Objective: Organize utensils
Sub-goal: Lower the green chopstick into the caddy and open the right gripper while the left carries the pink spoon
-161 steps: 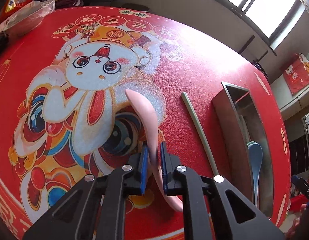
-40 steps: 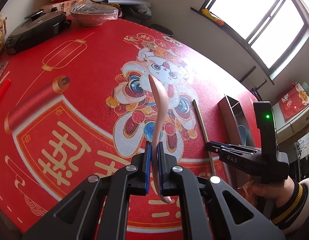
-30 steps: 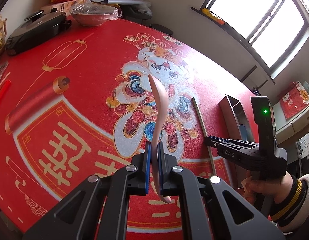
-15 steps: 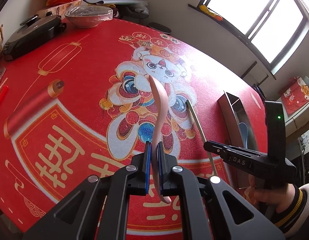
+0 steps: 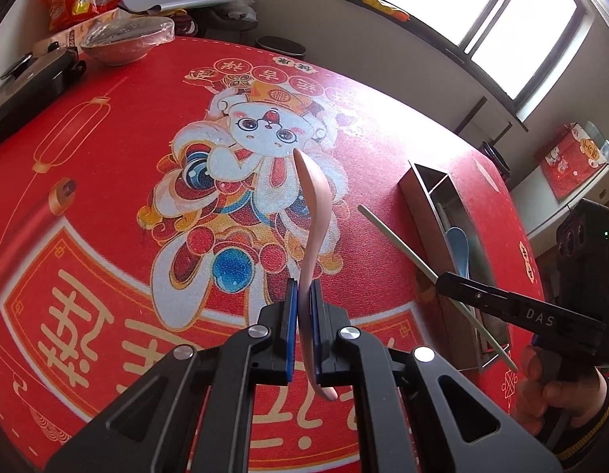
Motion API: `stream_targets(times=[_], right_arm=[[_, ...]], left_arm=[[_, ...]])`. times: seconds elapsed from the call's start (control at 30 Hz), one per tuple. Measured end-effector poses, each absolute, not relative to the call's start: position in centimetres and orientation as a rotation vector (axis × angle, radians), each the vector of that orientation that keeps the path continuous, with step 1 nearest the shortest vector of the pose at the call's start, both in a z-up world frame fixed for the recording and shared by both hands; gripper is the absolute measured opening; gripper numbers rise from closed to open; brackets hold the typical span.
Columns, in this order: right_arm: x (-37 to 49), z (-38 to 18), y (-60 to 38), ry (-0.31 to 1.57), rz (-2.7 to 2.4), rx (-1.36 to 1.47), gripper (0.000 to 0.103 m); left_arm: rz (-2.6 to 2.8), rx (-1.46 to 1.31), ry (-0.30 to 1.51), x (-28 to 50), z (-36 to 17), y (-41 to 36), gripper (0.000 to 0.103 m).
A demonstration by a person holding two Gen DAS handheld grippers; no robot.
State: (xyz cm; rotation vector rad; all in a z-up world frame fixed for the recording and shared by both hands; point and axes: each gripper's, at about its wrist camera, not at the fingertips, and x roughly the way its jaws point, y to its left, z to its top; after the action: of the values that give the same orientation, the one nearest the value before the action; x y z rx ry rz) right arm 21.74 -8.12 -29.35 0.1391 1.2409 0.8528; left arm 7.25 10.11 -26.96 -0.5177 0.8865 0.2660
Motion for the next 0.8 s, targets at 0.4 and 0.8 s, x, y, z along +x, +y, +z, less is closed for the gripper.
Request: stream_targets(times=[0.4,0.8], right_arm=[[25.1,-26.1,-13.9,1.109,0.669,0.173,0.006],[27.6,-29.7,-15.9,1.163,0.499,0.042,0.006]], left_arm=[[0.246,-0.525,0.875,7.6,-26.7,9.0,0.006],[0.225,-0.517,0.869,7.6,-26.5,8.2,0.006]])
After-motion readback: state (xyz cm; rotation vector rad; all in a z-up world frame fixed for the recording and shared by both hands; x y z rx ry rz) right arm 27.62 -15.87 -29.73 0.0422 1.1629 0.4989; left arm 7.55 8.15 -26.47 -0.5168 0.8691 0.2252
